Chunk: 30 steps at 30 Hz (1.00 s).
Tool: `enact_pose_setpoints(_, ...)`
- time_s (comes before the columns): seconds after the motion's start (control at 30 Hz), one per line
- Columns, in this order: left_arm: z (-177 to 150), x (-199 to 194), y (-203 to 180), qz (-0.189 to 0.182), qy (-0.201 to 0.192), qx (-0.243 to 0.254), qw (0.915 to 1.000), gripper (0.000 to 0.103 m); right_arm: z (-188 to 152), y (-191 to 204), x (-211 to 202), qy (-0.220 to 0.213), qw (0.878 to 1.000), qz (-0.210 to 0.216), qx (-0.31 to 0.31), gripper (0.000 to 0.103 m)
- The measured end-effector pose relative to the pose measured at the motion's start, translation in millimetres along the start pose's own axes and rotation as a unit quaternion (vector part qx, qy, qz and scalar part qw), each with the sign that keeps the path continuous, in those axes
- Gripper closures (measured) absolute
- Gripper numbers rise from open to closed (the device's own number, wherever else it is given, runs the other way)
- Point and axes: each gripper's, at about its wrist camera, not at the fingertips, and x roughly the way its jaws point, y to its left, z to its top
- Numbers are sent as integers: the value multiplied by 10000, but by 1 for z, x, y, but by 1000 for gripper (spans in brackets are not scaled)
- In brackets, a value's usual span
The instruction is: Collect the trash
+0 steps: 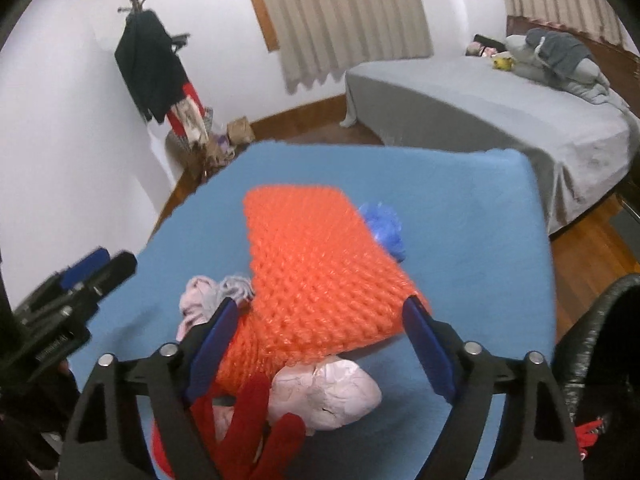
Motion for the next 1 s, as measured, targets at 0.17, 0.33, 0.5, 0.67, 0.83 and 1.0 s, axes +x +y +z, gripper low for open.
enact_pose_setpoints(0.17, -6, 8, 6, -21, 135, -71, 9999, 33, -5, -2, 13, 262, 9995, 163, 37, 56)
enact_pose_setpoints(0.33, -17, 25, 8, -115, 403, -80, 9991, 33, -13, -7, 5, 260, 9992, 298, 102, 65)
enact_pose_setpoints(0.5, -26, 48, 6, -212, 695, -100, 9973, 33, -15, -14, -1, 295, 9991, 270, 162, 63)
enact_pose_setpoints(0.67, -25, 60, -2, -304, 799, 17, 9963, 33, -6, -23, -10, 141, 9992, 203, 308, 63)
enact_pose_setpoints(0.83, -24, 61, -11, -370, 812, 9, 9960, 50, -2, -27, -11, 124, 9992, 216, 321, 83)
enact_pose_setpoints(1.0, -15, 45, -21, -533, 547, 33, 9971, 53, -1, -32, -20, 21, 9991, 255, 340, 90)
